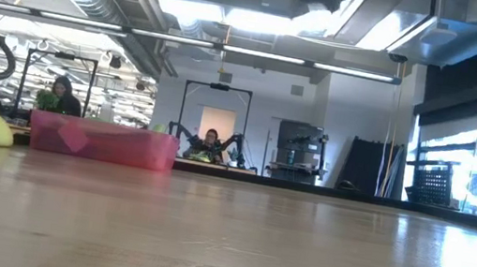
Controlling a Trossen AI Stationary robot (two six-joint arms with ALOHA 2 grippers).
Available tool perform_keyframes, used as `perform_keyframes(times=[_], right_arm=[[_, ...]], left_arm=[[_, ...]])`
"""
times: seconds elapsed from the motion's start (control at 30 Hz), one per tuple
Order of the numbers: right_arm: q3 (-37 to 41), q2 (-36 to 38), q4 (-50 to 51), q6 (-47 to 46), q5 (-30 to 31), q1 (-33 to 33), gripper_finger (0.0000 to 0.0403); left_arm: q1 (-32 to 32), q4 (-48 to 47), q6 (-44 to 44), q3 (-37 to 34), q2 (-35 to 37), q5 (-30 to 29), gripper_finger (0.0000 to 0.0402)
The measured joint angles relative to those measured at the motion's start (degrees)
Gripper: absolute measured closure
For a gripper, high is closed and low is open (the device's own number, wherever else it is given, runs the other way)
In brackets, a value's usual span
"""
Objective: Fold microfiber towels
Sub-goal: Fold the yellow microfiber towel
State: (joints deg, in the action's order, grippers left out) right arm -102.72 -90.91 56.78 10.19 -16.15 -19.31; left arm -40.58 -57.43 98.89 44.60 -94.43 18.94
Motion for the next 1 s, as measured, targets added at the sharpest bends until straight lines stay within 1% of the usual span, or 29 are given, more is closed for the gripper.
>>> perform_keyframes(times=[0.13,0.37,0.53,0.67,0.83,1.0], right_arm=[[-0.1,2.8,-0.5,0.4,0.0,-0.4,0.0334],[-0.1,6.4,-3.0,2.0,0.1,-2.2,0.0334],[-0.1,8.1,-7.1,0.3,0.0,-2.7,0.0334],[-0.1,8.4,-7.4,-1.0,0.0,-3.4,0.0334],[-0.1,8.4,-6.5,-0.9,0.0,-3.6,0.0334],[-0.1,8.4,-6.4,-0.6,0.0,-3.6,0.0334]], left_arm=[[0.1,0.1,0.4,1.0,0.1,0.4,0.0291],[0.1,1.6,5.8,1.3,0.2,1.1,0.0291],[1.0,3.4,6.0,1.3,0.2,2.5,0.0291],[2.0,5.1,6.0,1.3,0.2,3.3,0.0294],[3.2,5.6,5.7,1.3,0.3,3.3,0.0308],[3.3,5.7,5.6,1.3,0.3,3.3,0.0341]])
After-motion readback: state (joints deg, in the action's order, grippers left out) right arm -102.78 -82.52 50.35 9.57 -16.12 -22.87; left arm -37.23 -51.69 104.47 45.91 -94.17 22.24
